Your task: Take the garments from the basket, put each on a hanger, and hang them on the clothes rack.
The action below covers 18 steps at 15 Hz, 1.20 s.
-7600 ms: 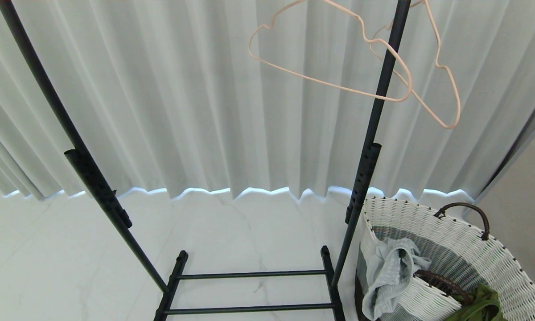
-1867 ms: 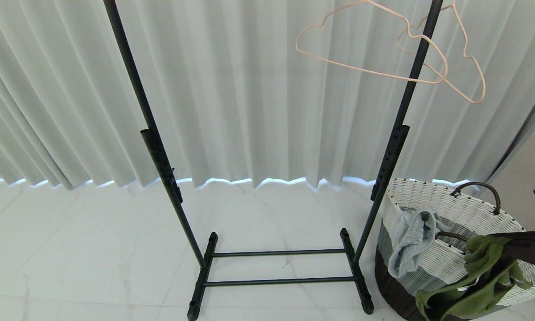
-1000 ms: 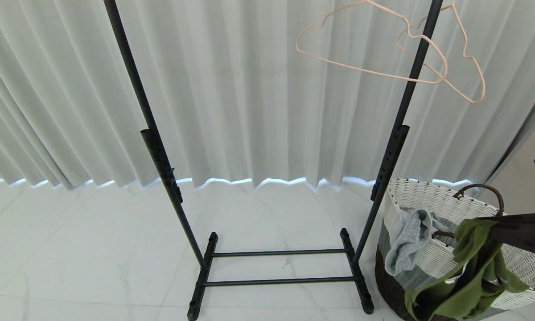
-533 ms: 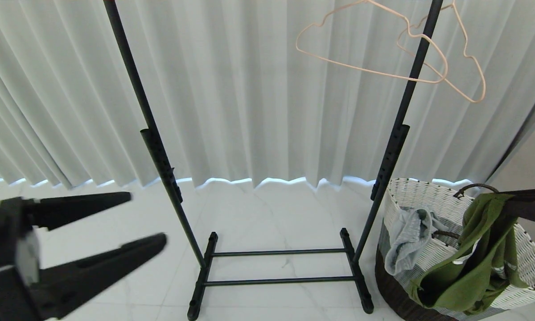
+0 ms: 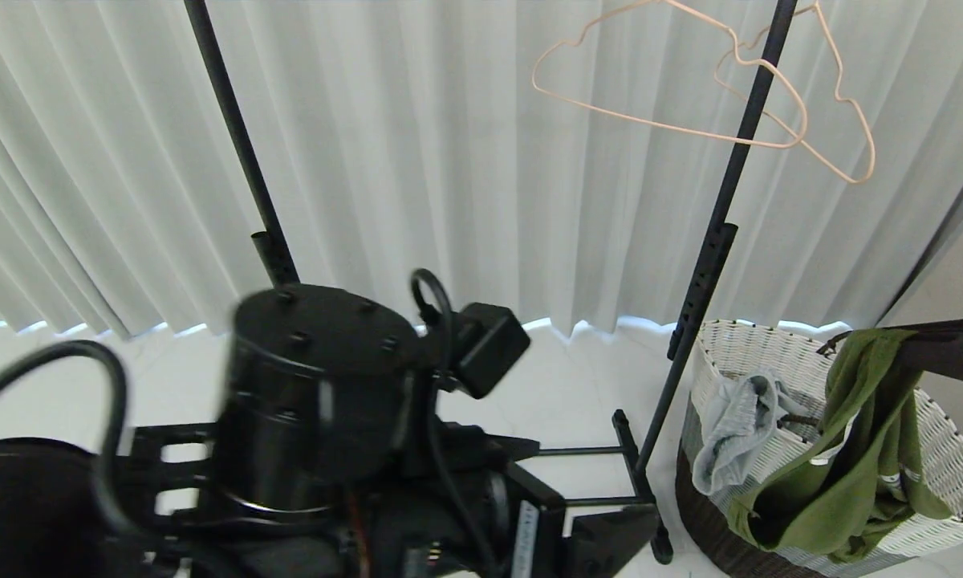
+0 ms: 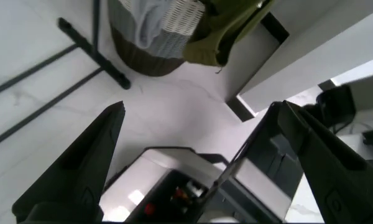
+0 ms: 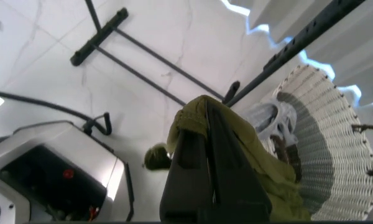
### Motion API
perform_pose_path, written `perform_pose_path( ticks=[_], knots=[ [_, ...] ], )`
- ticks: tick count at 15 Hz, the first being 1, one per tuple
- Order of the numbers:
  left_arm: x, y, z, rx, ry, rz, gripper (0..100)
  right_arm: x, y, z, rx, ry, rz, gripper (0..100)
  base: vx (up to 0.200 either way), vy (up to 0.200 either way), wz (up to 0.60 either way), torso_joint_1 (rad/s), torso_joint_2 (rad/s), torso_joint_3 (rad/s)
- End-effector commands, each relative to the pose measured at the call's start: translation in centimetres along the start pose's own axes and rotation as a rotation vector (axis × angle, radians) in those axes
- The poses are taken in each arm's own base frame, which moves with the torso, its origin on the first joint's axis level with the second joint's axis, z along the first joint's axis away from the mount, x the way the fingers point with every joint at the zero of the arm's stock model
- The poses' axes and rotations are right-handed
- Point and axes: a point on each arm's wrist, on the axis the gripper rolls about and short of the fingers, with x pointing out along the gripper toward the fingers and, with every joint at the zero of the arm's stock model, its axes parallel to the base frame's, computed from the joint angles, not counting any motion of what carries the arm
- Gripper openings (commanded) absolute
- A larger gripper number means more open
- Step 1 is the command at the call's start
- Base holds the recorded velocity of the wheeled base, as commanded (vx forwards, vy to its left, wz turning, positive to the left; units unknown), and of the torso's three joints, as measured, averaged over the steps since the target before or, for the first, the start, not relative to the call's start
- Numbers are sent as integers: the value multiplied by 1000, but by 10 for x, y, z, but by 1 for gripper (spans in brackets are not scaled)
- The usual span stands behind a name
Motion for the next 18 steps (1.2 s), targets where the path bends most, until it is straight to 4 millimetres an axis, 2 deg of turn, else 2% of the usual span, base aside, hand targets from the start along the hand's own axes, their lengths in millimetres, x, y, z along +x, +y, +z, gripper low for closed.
perform_pose_path(
  ticks=[1,5,8,13,18],
  knots=[
    [84,-17,-19,3,87,1,100,7,0,1,-2,10,4,0,0,0,0,0,0,0],
    [155,-27,-8,-17,39,30,100,7,1,2,-1,4,6,0,0,0,0,0,0,0],
    [185,-20,-14,-19,27,100,100,6,1,3,7,-1,6,0,0,0,0,0,0,0],
    [210,-9,-28,-22,42,162,100,-2,1,3,8,-27,4,0,0,0,0,0,0,0],
    [229,-5,-31,-24,35,167,100,-9,4,3,-3,-51,26,0,0,0,0,0,0,0]
  ],
)
